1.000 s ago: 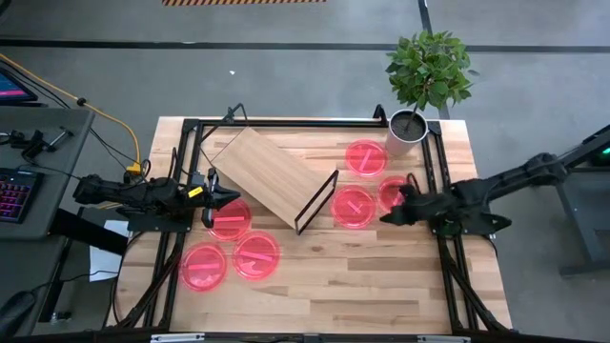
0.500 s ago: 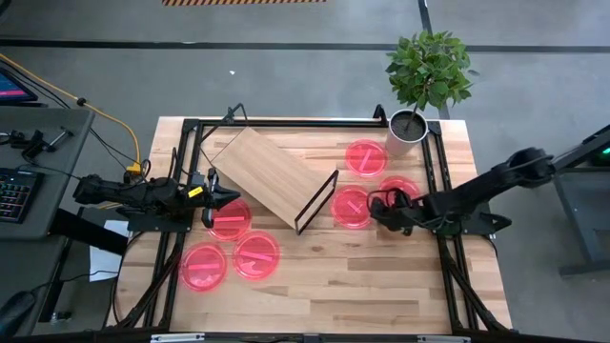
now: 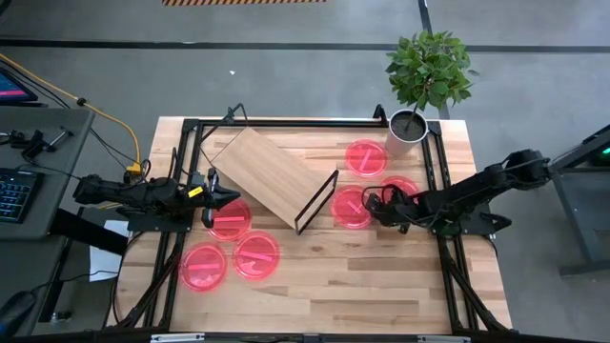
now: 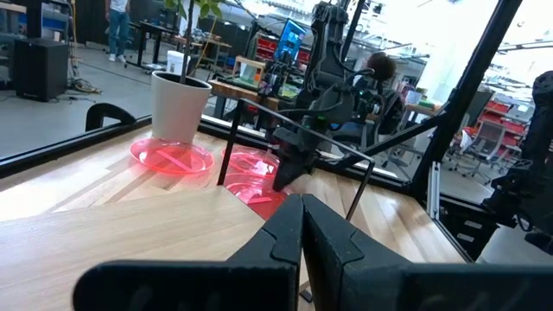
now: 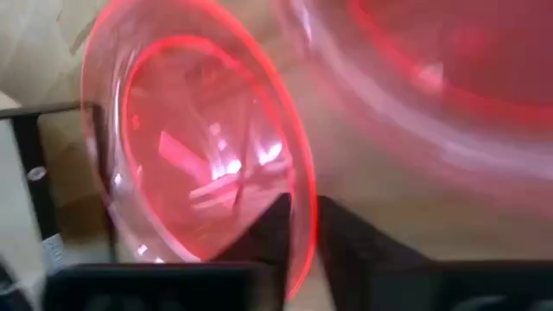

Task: Place and stack plates onto a shelf
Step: Put the pink plate on the shelf

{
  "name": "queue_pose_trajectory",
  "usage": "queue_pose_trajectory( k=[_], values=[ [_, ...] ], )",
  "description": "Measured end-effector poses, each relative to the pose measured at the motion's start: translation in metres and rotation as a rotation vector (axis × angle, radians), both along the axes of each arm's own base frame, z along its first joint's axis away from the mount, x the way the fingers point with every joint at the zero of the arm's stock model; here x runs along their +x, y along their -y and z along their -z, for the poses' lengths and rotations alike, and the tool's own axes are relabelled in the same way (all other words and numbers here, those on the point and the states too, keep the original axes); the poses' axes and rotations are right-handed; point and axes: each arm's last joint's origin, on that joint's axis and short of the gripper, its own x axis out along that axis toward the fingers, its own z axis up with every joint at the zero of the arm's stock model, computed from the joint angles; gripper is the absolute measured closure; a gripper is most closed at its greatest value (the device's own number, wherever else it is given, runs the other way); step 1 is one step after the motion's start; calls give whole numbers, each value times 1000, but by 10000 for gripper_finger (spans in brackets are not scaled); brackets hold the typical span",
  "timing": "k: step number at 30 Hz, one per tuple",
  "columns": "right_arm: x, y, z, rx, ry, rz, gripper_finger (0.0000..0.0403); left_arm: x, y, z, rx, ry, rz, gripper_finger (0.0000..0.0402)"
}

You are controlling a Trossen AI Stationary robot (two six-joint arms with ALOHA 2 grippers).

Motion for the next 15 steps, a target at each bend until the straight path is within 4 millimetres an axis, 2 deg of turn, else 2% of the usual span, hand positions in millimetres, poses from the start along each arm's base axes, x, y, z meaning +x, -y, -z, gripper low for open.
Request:
queue_pose_trajectory(
  k=[7, 15],
  values=[
    [-6, 1, -8, -87, -7, -104, 400, 0, 0, 0, 0, 0, 0, 401],
    [-21, 1, -43, -99, 137, -308, 403, 0, 0, 0, 0, 0, 0, 401]
  ],
)
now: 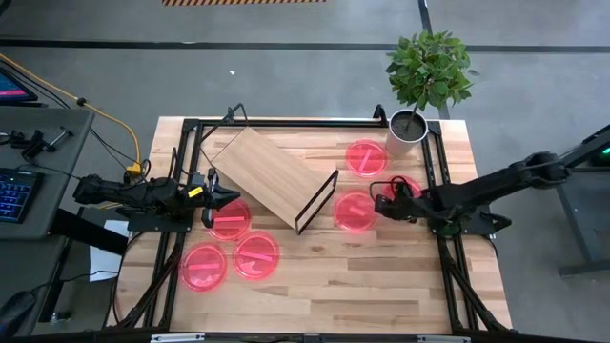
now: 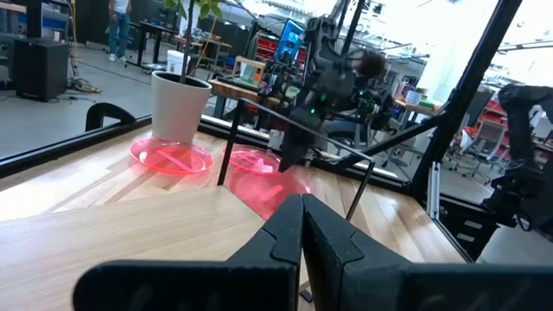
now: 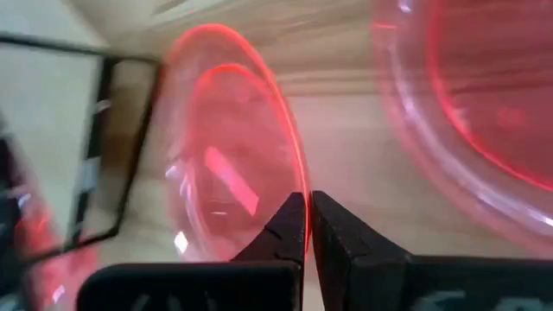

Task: Place and stack plates onto a shelf
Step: Put the pink plate on the shelf

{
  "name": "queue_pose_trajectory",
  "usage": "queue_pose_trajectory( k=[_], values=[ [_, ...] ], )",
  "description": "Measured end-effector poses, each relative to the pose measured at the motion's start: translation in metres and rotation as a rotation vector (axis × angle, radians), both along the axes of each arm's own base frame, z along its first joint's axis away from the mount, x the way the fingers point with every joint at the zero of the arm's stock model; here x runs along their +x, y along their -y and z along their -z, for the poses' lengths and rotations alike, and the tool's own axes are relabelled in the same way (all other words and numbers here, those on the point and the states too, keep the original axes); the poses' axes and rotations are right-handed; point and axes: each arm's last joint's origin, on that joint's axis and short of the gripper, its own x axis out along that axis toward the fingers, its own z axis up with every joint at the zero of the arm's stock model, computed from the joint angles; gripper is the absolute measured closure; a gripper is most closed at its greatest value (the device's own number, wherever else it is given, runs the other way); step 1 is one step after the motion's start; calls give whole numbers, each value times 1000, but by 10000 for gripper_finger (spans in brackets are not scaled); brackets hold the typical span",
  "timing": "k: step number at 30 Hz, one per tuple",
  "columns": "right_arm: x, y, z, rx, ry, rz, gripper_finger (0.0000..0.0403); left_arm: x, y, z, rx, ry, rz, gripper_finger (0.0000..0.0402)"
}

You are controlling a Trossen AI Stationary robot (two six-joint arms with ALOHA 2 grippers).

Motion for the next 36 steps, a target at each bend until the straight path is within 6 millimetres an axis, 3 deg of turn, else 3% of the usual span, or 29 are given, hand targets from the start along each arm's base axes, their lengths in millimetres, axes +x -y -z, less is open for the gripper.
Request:
queue_pose_trajectory(
  k=[9, 13, 16, 21, 24, 28, 32, 36],
  values=[
    [-15, -6, -31, 104, 196, -378, 403, 0, 0, 0, 0, 0, 0, 402],
    [-12, -14, -50, 207, 399, -592, 403, 0, 0, 0, 0, -1, 0, 402],
    [-3, -18, -77, 160, 548, -648, 403, 0, 0, 0, 0, 0, 0, 402],
    [23, -10, -134, -69, 603, -601, 403, 0, 0, 0, 0, 0, 0, 402],
    [49, 6, -171, -255, 624, -532, 403, 0, 0, 0, 0, -1, 0, 401],
    [84, 45, -205, -459, 566, -428, 403, 0, 0, 0, 0, -1, 0, 402],
    [119, 96, -218, -580, 483, -355, 403, 0, 0, 0, 0, 0, 0, 401],
    [156, 145, -214, -619, 400, -302, 403, 0, 0, 0, 0, 0, 0, 401]
  ],
)
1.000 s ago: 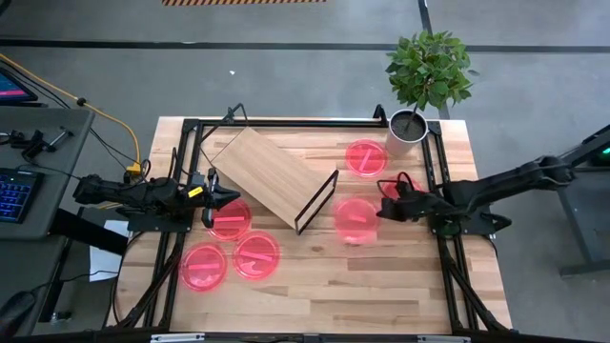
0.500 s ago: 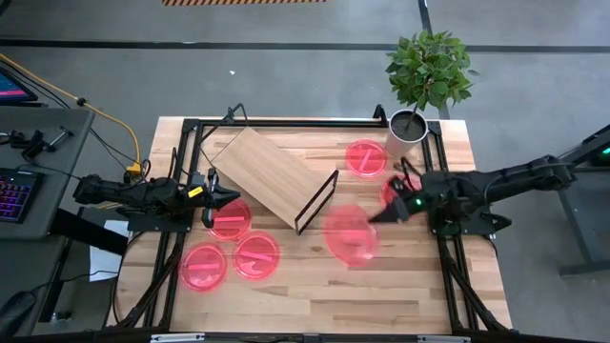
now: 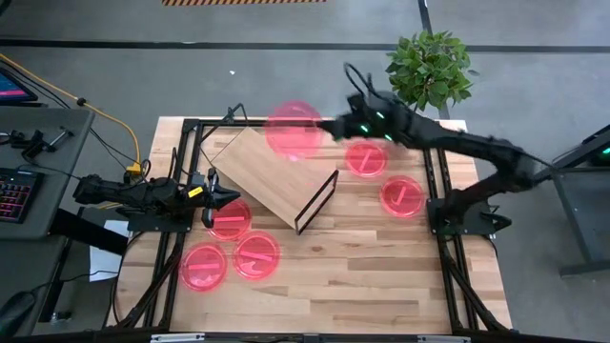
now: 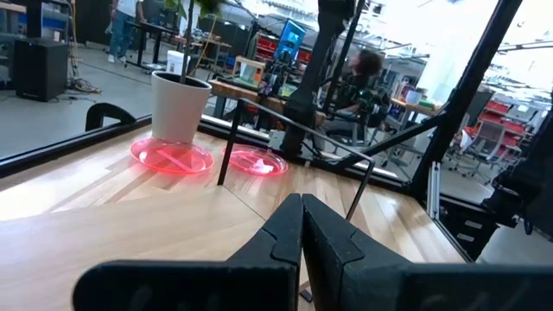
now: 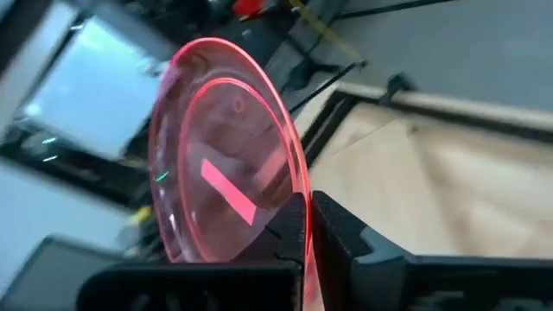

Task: Place and stack plates onto a shelf
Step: Put the pink plate on the shelf

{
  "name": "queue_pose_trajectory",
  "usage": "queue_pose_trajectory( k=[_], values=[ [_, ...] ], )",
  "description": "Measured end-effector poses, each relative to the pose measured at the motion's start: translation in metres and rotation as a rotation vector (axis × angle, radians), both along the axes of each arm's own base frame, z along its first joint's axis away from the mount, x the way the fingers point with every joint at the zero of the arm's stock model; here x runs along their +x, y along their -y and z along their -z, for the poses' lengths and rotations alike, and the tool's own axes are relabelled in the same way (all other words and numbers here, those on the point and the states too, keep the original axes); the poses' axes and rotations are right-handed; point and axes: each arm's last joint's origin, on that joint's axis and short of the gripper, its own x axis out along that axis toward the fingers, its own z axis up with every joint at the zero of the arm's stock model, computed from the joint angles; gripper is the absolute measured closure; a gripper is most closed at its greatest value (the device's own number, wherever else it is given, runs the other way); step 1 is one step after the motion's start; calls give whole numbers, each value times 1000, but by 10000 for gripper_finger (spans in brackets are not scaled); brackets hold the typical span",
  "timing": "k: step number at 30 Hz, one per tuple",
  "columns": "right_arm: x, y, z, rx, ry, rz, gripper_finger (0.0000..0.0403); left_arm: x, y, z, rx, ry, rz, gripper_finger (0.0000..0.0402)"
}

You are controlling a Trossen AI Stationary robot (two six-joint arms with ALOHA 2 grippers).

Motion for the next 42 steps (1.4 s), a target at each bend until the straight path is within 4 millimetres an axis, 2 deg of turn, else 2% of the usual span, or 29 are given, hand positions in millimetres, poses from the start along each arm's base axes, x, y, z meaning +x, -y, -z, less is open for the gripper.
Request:
queue_pose_trajectory(
  k=[5, 9, 14, 19, 24, 29, 42],
  values=[
    [55, 42, 24, -1, -74, 31, 403, 0, 0, 0, 0, 0, 0, 401],
    [94, 68, 56, 31, -190, 82, 403, 0, 0, 0, 0, -1, 0, 401],
    [133, 88, 99, 79, -312, 84, 403, 0, 0, 0, 0, 0, 0, 402],
    [163, 95, 129, 154, -315, 40, 403, 0, 0, 0, 0, 0, 0, 402],
    [182, 94, 151, 202, -316, 1, 403, 0, 0, 0, 0, -1, 0, 402],
    [191, 86, 167, 246, -332, -3, 403, 0, 0, 0, 0, 0, 0, 402],
    [199, 71, 169, 249, -314, 48, 401, 0, 0, 0, 0, 0, 0, 402]
  ],
)
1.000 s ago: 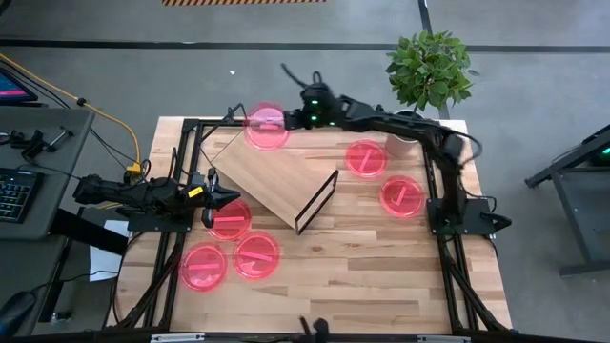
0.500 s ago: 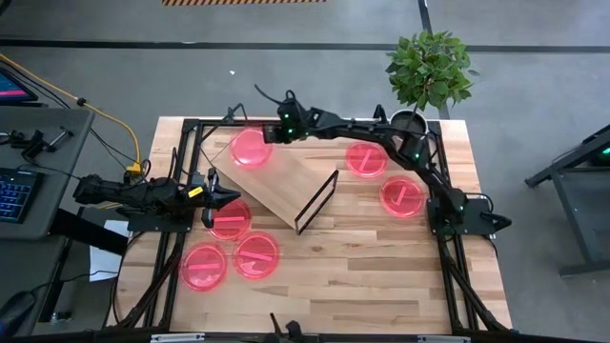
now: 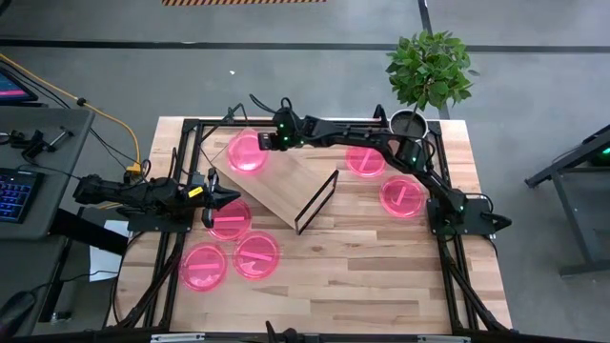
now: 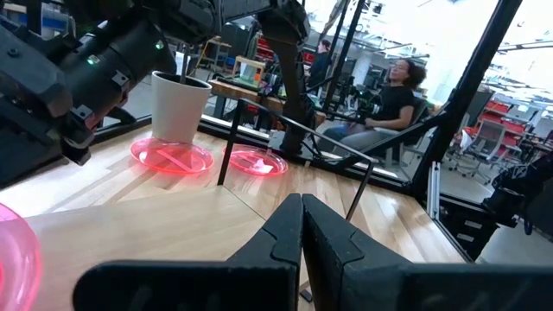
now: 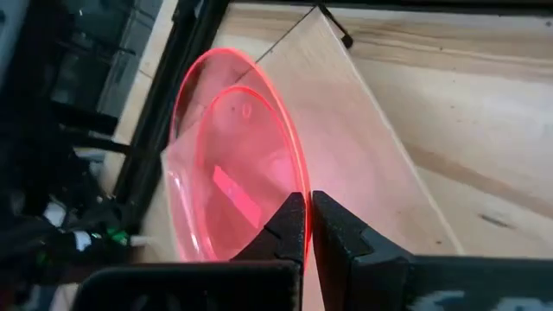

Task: Place and stack plates onto a shelf
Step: Put the pink plate on the shelf

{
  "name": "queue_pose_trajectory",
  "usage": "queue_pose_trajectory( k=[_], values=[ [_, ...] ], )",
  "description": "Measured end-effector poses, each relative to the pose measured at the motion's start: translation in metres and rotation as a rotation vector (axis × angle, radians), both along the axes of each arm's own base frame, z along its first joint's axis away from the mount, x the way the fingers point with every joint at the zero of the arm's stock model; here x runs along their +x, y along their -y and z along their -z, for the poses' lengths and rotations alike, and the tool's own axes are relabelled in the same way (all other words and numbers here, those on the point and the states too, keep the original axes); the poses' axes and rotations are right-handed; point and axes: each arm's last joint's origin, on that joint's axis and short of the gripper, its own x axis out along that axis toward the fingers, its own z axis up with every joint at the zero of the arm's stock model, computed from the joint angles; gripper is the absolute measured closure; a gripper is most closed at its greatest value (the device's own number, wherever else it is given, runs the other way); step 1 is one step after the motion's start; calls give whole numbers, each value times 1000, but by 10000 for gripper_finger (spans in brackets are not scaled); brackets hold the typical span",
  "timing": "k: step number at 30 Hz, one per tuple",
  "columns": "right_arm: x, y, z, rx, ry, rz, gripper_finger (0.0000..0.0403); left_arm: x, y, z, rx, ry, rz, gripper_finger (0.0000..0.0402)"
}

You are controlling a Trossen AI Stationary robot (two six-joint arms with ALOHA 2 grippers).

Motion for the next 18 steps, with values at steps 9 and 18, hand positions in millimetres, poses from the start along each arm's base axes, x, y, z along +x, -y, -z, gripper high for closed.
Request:
queue_pose_trajectory(
  k=[9, 18],
  values=[
    [0, 3, -2, -11, 20, 17, 314, 0, 0, 0, 0, 0, 0, 401],
    [-7, 25, -9, 2, 62, -19, 240, 0, 0, 0, 0, 0, 0, 401]
  ],
)
